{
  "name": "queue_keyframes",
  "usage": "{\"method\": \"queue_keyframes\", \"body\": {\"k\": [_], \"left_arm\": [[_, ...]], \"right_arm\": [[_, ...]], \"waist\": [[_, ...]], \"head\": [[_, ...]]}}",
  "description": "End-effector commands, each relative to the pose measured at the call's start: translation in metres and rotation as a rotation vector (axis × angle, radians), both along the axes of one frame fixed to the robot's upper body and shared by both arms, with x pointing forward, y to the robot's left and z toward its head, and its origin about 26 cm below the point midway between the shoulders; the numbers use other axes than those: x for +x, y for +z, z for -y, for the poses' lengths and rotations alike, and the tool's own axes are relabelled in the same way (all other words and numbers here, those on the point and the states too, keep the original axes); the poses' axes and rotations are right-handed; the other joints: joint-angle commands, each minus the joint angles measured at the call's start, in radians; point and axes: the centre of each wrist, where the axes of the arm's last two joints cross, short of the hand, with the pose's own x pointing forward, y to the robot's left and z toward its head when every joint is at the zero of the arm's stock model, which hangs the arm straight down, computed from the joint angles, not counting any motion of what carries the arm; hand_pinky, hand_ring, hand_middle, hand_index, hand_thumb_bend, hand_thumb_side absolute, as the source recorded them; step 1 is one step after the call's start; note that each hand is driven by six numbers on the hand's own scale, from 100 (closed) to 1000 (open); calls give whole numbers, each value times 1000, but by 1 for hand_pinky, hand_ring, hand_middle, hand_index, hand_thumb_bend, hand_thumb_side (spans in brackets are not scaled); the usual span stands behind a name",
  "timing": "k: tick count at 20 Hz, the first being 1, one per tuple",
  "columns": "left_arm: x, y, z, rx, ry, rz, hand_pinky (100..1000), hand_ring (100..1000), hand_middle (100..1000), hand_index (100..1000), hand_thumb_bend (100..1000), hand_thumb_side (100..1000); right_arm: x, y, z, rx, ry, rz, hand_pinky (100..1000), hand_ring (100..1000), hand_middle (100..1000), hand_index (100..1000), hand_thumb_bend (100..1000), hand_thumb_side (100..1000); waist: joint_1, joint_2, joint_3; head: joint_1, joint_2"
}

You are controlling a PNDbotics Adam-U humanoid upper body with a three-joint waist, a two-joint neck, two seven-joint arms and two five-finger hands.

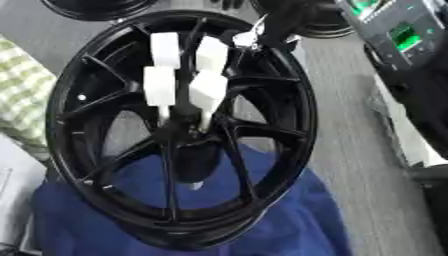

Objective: Pull the pin out of the wheel hub.

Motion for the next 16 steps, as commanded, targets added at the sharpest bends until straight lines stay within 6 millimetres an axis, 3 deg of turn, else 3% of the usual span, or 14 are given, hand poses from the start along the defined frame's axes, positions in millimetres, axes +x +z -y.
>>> {"method": "queue_keyframes", "body": {"k": [1,10,16], "left_arm": [[-3,11,-8,36,25,21,706,718,517,736,201,696],[0,7,-11,21,31,-4,706,719,516,736,196,706],[1,6,-10,17,27,-10,706,719,516,735,194,710]], "right_arm": [[-12,9,-3,-3,4,40,892,806,746,861,236,422],[-9,-4,-8,-18,-31,31,885,801,741,857,222,395],[-3,-11,-13,-26,-59,30,882,799,740,858,257,446]], "waist": [[8,-16,-1],[11,-7,0],[8,-2,5]], "head": [[5,-14],[1,-29],[-11,-21]]}}
